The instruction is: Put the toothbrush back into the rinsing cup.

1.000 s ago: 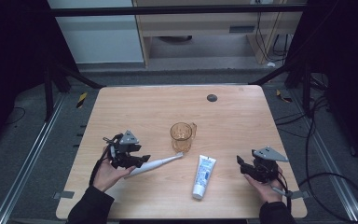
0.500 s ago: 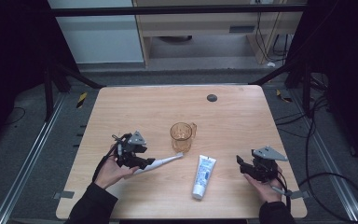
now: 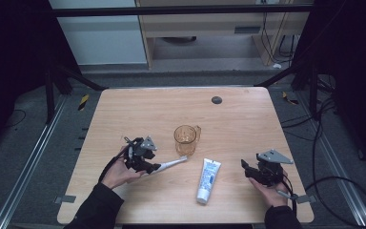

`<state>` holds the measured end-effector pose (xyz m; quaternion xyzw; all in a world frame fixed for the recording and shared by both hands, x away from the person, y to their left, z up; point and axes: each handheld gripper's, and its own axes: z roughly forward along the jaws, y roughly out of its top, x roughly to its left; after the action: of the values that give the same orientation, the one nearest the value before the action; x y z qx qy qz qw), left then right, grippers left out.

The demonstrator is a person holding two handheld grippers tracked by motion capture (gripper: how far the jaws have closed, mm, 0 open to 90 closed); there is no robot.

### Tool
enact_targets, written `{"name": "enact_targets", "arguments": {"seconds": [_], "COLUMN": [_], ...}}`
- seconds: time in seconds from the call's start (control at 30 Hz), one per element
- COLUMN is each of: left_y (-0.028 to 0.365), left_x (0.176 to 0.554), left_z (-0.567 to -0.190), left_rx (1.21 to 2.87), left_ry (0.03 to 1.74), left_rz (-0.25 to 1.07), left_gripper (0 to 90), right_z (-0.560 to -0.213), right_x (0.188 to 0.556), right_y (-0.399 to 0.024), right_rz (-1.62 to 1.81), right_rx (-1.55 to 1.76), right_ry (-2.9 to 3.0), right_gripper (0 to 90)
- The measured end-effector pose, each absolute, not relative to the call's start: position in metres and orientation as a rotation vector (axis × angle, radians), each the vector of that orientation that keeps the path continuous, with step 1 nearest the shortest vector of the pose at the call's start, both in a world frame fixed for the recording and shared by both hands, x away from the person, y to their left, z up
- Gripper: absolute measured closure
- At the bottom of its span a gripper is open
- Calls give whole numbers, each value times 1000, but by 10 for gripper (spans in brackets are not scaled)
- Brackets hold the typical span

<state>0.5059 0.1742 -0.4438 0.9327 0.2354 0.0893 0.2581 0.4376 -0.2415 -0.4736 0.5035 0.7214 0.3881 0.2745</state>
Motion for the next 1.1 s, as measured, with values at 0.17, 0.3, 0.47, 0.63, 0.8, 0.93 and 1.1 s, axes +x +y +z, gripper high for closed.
{"name": "enact_targets", "arguments": {"seconds": [0.17,0.3,0.47,0.63,0.8,0.93,1.1], "left_y": [168,165,161,159,157,156,156], "left_x": [507,509,511,513,514,516,519], "left_z": [-445,-448,-451,-454,-459,-463,-467], "left_rx": [2560,2613,2654,2676,2706,2723,2734], "left_ry": [607,589,572,564,549,549,548], "left_rz": [226,214,204,191,173,147,131], "left_gripper": [557,564,552,560,583,598,627], "right_z": [-474,-474,-475,-475,-476,-476,-477], "right_x": [437,438,438,439,439,440,440], "right_y": [-242,-242,-241,-242,-242,-243,-243], "right_rz": [1044,1044,1045,1041,1037,1037,1032], "right_rx": [1350,1355,1359,1352,1351,1358,1358], "right_ry": [1945,1951,1956,1956,1960,1962,1966], "right_gripper": [354,353,353,353,353,353,354]}}
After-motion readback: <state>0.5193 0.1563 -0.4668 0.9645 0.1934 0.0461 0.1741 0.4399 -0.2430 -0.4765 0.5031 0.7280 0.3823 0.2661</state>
